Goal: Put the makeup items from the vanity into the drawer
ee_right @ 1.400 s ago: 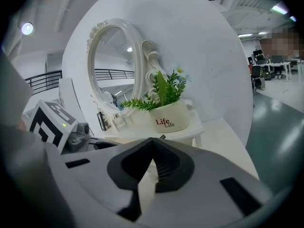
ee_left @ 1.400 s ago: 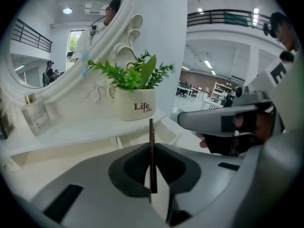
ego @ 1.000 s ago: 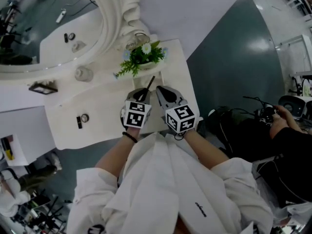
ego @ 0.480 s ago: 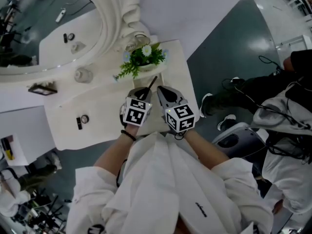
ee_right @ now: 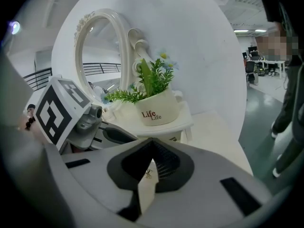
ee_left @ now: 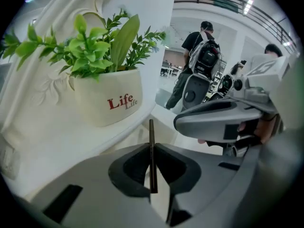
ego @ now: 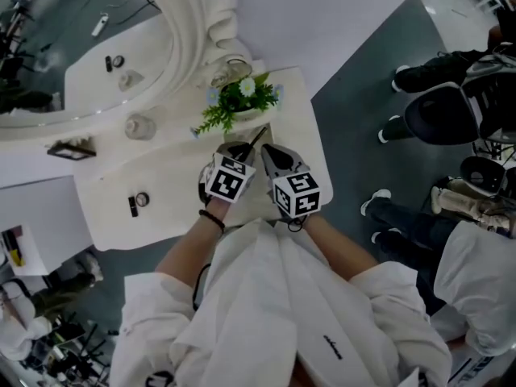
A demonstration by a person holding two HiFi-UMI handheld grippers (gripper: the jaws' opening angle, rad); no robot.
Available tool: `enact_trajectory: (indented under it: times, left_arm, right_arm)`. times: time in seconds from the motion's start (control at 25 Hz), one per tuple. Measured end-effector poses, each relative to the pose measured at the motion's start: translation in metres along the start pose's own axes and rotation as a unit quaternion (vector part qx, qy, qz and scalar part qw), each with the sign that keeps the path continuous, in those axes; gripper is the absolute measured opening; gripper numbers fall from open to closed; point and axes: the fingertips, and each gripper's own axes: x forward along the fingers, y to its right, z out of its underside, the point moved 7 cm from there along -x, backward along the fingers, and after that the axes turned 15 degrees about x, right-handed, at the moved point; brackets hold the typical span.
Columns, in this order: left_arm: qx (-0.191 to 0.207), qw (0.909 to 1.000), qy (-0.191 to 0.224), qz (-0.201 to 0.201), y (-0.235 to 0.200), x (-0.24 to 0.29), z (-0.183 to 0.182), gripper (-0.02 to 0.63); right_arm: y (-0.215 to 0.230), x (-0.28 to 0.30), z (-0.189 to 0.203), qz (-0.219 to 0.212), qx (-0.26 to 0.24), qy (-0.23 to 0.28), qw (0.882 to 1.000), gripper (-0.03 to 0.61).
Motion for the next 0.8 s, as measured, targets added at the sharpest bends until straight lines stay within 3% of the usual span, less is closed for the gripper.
enact_trajectory:
  times: [0.16, 0.48, 0.8]
  left_arm:
    - [-0.001, 0.9999, -0.001, 0.015, -0.002, 0.002, -0.001, 0.055]
    - [0.001, 0.9999, 0.015, 0.007, -0.004, 0.002, 0.000, 0.061]
    - [0.003, 0.9956, 0.080, -0.048, -0.008, -0.021, -0.001, 0.063]
  right_arm:
    - [0.001, 0.000, 0.000, 0.003, 0.005, 0.004, 1.000, 0.017]
    - [-0.001, -0.002, 0.003, 0.004, 0.007, 0.008, 1.000, 0.017]
    - [-0.004, -0.008, 0.002, 0.000, 0.007, 0.015, 1.000, 0.017]
